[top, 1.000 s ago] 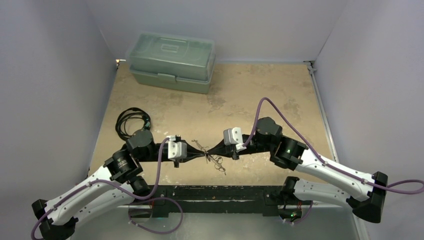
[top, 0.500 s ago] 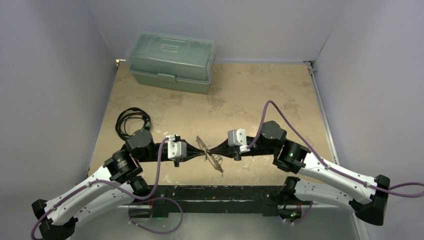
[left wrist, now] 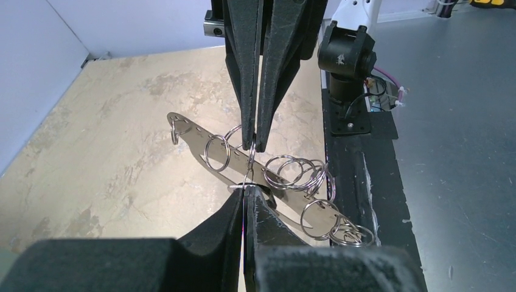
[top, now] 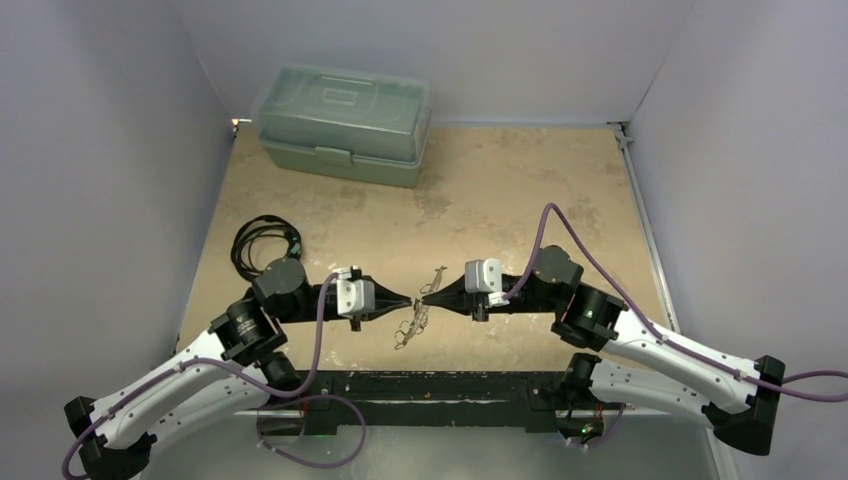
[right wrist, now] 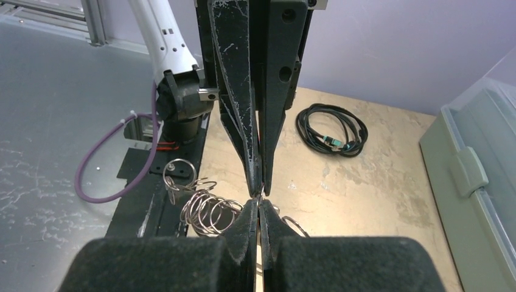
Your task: Put the keys on the keyring
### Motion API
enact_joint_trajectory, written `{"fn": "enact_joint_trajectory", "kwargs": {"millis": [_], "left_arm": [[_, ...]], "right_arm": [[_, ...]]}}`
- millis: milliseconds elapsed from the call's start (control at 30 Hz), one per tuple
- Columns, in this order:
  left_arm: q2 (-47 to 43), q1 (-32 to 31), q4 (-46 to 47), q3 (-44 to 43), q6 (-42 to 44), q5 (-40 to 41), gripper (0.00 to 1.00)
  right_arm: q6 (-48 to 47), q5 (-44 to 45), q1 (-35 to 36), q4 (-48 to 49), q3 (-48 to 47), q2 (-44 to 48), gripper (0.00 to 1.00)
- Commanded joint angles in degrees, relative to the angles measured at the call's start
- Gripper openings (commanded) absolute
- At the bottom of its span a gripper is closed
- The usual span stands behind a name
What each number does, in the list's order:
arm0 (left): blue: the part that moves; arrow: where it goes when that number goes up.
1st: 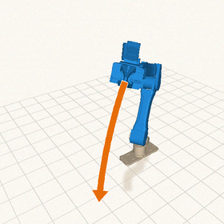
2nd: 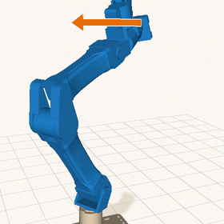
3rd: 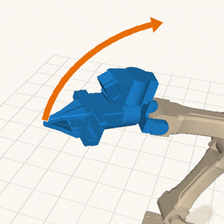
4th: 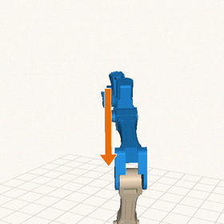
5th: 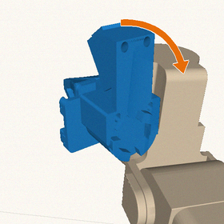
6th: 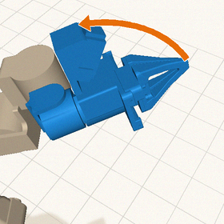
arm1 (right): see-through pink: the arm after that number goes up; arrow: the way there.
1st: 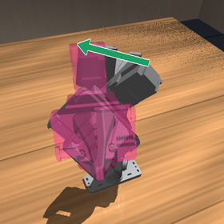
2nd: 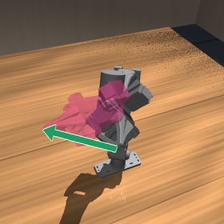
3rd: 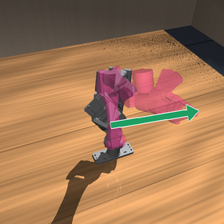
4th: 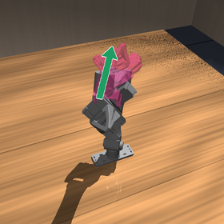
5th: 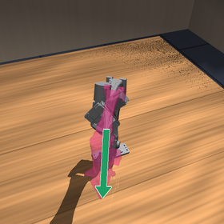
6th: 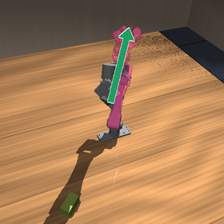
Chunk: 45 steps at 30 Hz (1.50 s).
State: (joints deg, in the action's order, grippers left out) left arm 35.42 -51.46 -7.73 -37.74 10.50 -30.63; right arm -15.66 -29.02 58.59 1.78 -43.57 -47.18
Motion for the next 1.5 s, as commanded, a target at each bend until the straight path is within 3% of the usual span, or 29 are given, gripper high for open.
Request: {"fn": "enact_joint_trajectory", "kwargs": {"millis": [0,100,167,500,733,867,1000,1133,1200,1467], "left_arm": [[0.94,-0.07,-1.44,-1.13,-0.29,0.17,0.08],[0.28,-0.10,-1.22,-1.17,-0.39,-0.22,0.26],[-0.70,-0.09,-0.89,-0.96,-0.35,-0.36,0.31],[-2.82,-0.01,0.28,-0.18,-0.48,-0.55,0.37],[-2.27,0.02,1.30,-0.02,-3.30,0.68,0.50],[-1.76,0.00,1.58,-1.31,-8.49,6.18,0.70],[-1.58,0.20,-0.25,-3.47,-13.33,16.15,0.78],[-2.41,0.23,-2.48,-4.52,-11.59,19.27,0.84],[-3.13,0.27,-2.10,-3.92,-10.88,17.67,0.84],[-4.77,0.33,4.60,1.03,-9.18,5.50,0.67]], "right_arm": [[0.77,0.62,0.04,5.09,-0.33,1.30,0.00],[0.73,-0.24,0.08,4.72,-0.61,0.59,0.00],[0.79,-0.94,0.04,4.36,-0.79,-0.02,0.00],[0.41,-2.62,0.04,3.58,-1.54,-2.43,0.00],[0.19,-2.33,0.04,4.25,-1.23,-2.74,0.00],[0.25,-2.10,0.04,4.90,-0.91,-2.74,0.00],[0.24,-1.94,0.04,5.35,-0.84,-3.00,0.00],[0.36,-1.42,0.04,6.00,-0.52,-2.64,0.00],[0.45,-1.31,0.04,6.36,-0.34,-2.34,0.00],[0.50,-3.76,0.04,6.08,-0.60,-2.51,0.00]]}}
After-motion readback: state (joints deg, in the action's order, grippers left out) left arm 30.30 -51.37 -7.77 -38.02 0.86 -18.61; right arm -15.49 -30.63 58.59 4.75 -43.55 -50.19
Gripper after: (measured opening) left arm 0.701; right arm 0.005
